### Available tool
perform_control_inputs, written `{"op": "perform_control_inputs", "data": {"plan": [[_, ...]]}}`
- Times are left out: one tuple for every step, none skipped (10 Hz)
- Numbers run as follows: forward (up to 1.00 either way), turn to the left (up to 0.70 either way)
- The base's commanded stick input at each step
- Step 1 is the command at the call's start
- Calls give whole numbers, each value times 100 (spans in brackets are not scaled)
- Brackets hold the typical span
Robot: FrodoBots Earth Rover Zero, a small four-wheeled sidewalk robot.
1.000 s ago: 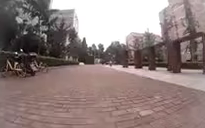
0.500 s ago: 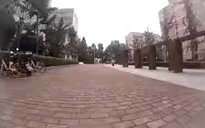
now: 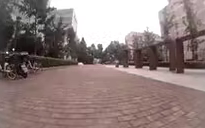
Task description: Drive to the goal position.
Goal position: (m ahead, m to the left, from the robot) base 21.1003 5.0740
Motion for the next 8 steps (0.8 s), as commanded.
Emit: {"op": "perform_control_inputs", "data": {"plan": [[63, 0], [63, 0], [63, 0], [63, 0], [63, 0], [63, 4], [63, 13], [63, 3]]}}
